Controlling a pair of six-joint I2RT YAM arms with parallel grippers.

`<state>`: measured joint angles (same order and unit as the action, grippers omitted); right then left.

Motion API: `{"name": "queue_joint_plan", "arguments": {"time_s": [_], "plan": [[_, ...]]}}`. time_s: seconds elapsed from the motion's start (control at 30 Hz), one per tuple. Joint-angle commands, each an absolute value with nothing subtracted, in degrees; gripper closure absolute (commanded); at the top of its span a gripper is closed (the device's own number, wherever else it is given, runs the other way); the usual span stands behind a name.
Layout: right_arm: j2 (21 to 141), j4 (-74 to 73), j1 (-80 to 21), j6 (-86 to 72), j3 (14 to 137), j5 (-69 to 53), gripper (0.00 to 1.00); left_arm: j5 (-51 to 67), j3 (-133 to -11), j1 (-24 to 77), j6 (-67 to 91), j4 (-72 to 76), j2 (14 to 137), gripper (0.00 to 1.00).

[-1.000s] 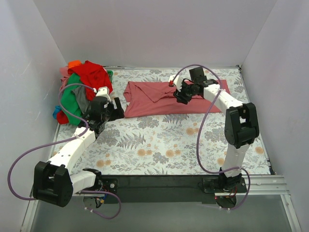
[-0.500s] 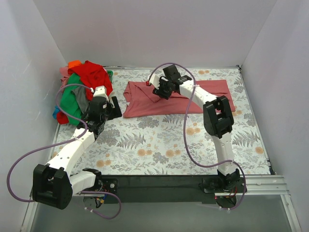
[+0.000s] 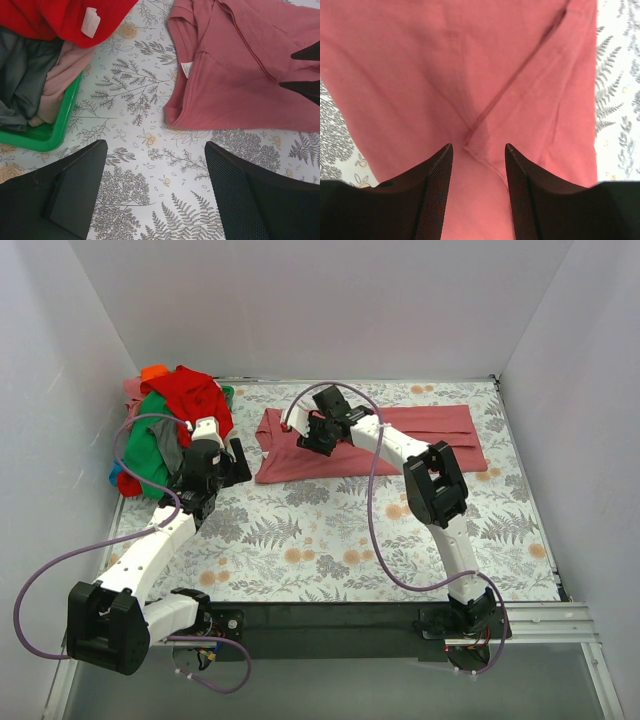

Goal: Fold and stack the t-shirts
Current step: Fold the tshirt

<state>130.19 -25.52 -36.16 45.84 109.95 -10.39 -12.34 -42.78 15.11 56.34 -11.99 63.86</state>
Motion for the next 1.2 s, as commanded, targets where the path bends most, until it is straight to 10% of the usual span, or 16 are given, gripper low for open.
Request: {"name": "queue_joint_plan", "arguments": {"time_s": [0.0, 0.6, 0.93, 1.17], "plan": [[132.36, -24.7, -36.65, 44.83, 111.71, -9.14, 0.47, -13.89, -42.54, 14.94, 55.72, -11.51, 61.79, 0.22], [134.91, -22.94, -36.56, 45.0, 113.2, -4.13, 0.57, -13.54, -42.54, 14.94, 55.72, -11.34, 61.79, 0.22], [134.83, -21.62, -36.56, 44.83, 113.55, -2.38, 0.97, -13.45, -42.54, 14.94, 55.72, -11.34, 61.7, 0.22], [134.12, -17.32, -35.34, 42.46, 114.96, 3.07, 0.99, -13.45, -42.45, 14.94, 55.55, -11.43, 61.7, 0.22]]}}
